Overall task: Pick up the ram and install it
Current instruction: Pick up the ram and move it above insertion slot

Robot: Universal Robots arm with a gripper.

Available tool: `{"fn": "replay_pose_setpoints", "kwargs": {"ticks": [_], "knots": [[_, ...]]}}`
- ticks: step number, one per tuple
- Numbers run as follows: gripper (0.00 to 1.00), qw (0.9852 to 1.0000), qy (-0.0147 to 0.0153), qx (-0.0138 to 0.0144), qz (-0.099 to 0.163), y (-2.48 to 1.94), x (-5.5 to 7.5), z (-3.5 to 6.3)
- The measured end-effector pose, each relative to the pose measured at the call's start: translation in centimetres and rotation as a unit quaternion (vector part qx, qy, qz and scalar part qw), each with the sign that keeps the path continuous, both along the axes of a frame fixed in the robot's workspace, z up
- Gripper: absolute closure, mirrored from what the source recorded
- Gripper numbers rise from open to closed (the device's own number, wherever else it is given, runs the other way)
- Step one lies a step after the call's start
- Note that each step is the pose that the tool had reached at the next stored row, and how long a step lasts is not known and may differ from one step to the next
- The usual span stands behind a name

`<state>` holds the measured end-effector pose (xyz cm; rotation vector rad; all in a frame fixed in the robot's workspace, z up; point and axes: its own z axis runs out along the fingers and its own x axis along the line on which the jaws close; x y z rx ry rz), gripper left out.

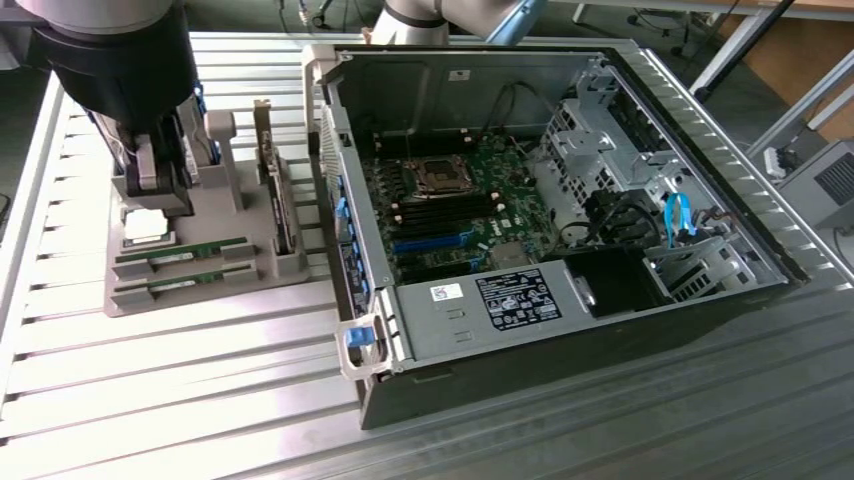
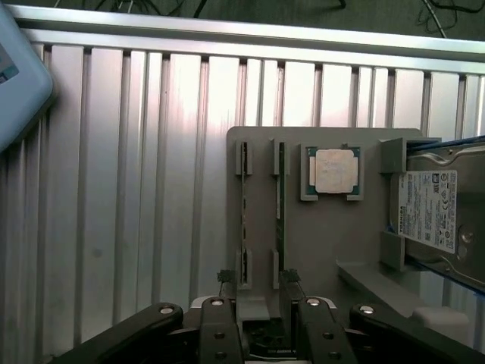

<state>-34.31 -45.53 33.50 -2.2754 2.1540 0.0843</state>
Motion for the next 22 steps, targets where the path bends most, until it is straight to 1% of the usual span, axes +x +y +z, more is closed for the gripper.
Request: {"fn": "replay_pose_setpoints", "kwargs": {"ticks": [1,2,6,7,9,10,16,20,21,22], "knots": [[0.65,1.0,0.0,0.0,0.0,-0.01,0.0,-0.07],[0.65,1.0,0.0,0.0,0.0,-0.08,0.0,-0.48],[0.65,1.0,0.0,0.0,0.0,-0.1,0.0,-0.73],[0.65,1.0,0.0,0.0,0.0,-0.12,0.0,-1.26],[0.65,1.0,0.0,0.0,0.0,-0.12,0.0,-1.34],[0.65,1.0,-0.0001,0.0,0.0,-0.18,0.0,-1.74],[0.65,1.0,-0.0001,0.0001,0.0,-0.73,0.0,-2.12],[0.65,1.0,0.0,0.0,0.0,-0.87,0.0,-2.37],[0.65,1.0,0.0,0.0,0.0,-0.88,-0.1,-2.68],[0.65,1.0,0.0,0.0,0.0,-0.88,-0.1,-2.73]]}}
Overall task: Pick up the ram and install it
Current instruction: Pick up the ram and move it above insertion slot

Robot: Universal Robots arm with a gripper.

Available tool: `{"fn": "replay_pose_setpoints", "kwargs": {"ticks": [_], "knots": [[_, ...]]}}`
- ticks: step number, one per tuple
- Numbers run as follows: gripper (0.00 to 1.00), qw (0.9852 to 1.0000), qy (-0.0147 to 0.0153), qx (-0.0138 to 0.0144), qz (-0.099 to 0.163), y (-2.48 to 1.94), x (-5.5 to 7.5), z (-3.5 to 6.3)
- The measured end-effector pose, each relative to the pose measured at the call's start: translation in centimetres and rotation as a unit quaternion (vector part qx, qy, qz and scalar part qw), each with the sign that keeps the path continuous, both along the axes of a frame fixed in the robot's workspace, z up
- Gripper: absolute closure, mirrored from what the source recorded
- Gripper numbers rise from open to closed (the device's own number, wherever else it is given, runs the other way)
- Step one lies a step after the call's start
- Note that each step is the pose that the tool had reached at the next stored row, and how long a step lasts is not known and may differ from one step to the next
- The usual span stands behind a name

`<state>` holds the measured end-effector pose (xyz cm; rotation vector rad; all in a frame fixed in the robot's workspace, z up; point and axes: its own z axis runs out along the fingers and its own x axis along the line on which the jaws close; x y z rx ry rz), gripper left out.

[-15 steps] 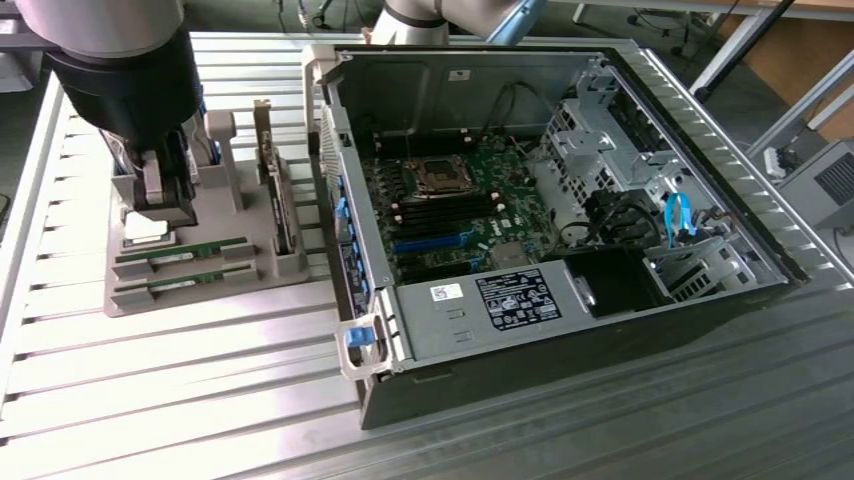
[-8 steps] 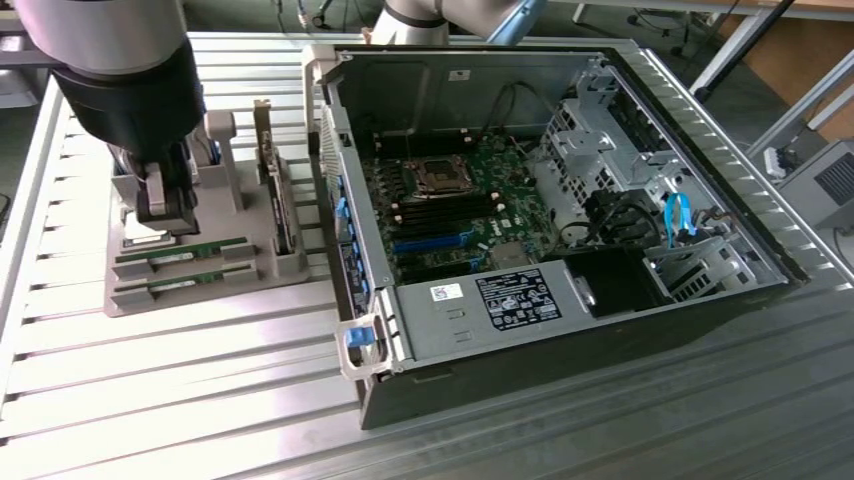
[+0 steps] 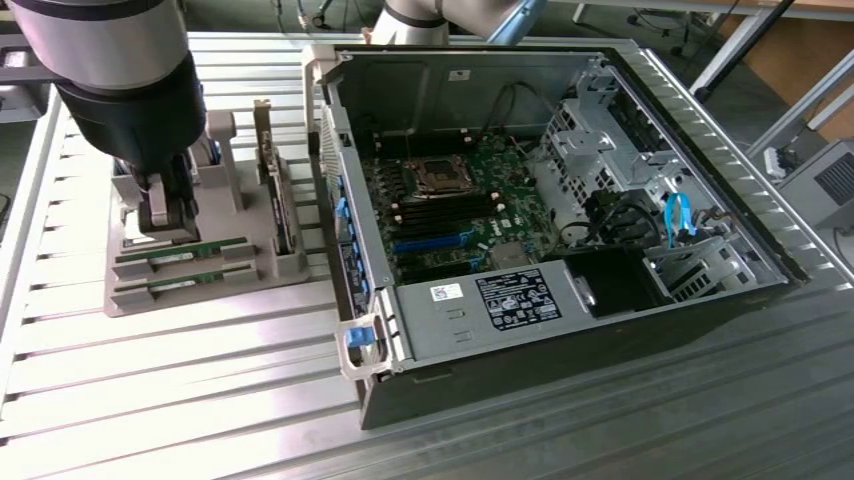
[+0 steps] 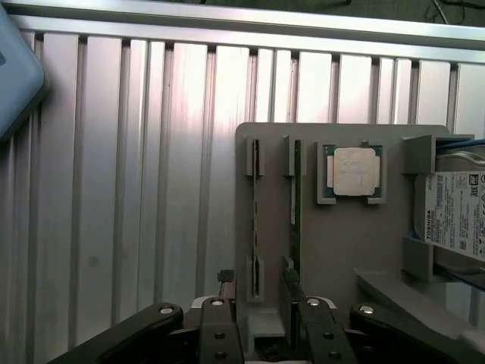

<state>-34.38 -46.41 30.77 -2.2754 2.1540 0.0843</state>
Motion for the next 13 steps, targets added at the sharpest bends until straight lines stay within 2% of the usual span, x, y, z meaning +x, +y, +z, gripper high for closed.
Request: {"fn": "replay_pose_setpoints", "kwargs": {"ticks": [13], "knots": [[0.65,1.0,0.0,0.0,0.0,-0.05,-0.19,-1.01]]}}
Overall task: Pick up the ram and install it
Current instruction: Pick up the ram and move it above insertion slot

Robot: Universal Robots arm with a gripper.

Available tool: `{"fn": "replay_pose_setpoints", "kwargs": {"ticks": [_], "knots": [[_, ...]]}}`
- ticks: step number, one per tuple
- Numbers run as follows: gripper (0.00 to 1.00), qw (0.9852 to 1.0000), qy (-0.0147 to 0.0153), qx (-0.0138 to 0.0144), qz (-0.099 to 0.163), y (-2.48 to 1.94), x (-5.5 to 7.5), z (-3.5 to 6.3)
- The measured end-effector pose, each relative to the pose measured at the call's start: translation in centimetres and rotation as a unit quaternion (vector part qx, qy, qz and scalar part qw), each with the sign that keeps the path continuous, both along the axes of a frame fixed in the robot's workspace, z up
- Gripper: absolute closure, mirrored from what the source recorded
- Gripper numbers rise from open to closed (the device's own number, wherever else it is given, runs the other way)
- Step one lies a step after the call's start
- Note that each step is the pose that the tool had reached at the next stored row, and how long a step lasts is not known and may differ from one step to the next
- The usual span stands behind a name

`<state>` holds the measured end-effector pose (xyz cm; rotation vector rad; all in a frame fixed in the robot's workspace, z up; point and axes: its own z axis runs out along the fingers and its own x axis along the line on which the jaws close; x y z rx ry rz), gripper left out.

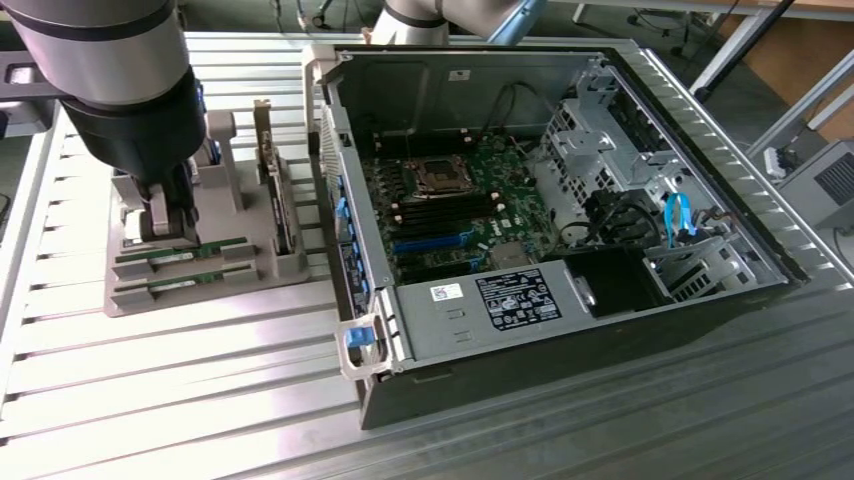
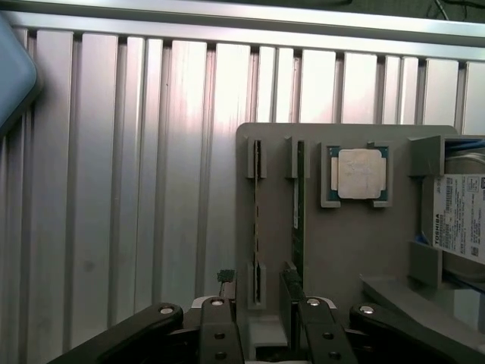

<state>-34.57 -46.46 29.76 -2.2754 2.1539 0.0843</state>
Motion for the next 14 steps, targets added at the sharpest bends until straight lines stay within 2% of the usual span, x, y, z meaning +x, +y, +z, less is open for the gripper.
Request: {"fn": "replay_pose_setpoints", "kwargs": {"ticks": [14], "knots": [[0.65,1.0,0.0,0.0,0.0,-0.04,-0.2,-0.93]]}}
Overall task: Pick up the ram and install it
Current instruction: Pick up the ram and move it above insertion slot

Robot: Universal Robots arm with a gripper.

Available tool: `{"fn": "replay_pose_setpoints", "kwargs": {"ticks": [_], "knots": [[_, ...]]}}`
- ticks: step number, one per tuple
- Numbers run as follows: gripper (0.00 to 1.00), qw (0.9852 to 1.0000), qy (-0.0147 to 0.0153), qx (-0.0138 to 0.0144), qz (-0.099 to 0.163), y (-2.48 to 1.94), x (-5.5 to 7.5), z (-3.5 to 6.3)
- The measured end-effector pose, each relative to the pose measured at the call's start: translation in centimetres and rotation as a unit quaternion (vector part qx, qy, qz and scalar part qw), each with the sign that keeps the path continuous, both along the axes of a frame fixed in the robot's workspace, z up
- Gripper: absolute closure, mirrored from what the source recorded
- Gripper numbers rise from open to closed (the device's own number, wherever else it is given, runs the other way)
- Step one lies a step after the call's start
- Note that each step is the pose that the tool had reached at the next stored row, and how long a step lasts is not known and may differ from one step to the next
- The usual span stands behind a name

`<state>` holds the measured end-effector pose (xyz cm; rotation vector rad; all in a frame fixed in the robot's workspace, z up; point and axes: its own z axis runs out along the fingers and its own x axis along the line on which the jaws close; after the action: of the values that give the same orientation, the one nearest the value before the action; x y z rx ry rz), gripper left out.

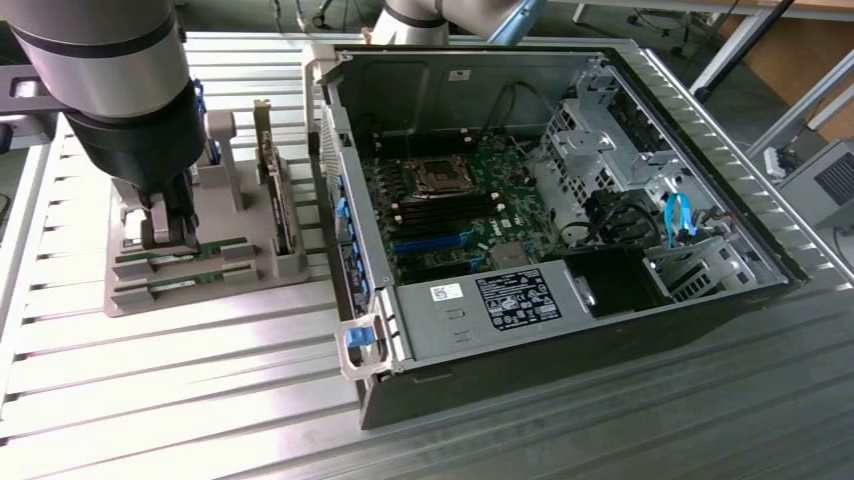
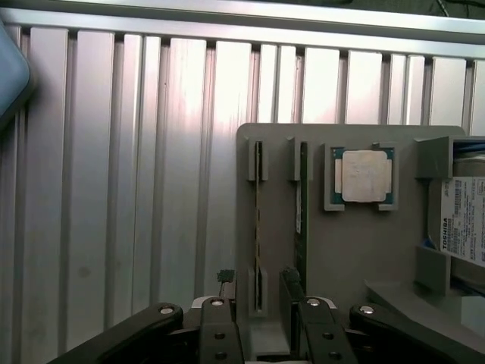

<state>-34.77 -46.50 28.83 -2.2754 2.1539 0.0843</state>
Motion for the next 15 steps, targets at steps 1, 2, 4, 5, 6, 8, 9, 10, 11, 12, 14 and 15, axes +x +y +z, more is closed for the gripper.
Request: {"fn": "replay_pose_setpoints", "kwargs": {"ticks": [1,2,4,5,6,8,9,10,11,12,14,15], "knots": [[0.65,1.0,-0.0001,0.0,0.0,0.0,0.0,-0.2],[0.65,1.0,0.0,0.0,0.0,0.0,0.0,-0.31],[0.65,1.0,0.0,0.0,0.0,0.0,0.0,-0.46],[0.65,1.0,0.0,0.0,0.0,0.0,-0.1,-0.56],[0.65,1.0,0.0,-0.0001,0.0,0.0,-0.1,-0.62],[0.65,1.0,0.0,0.0,0.0,0.0,-0.1,-0.84],[0.65,1.0,0.0,0.0,0.0,0.0,-0.1,-0.95],[0.65,1.0,0.0,0.0,0.0,0.0,-0.1,-1.0],[0.65,1.0,0.0,0.0,0.0,0.0,-0.1,-1.04],[0.65,1.0,0.0,0.0,0.0,0.0,-0.1,-1.12],[0.65,1.0,0.0,0.0,0.0,0.0,-0.2,-1.26],[0.65,1.0,0.0,0.0,0.0,0.0,-0.2,-1.37]]}}
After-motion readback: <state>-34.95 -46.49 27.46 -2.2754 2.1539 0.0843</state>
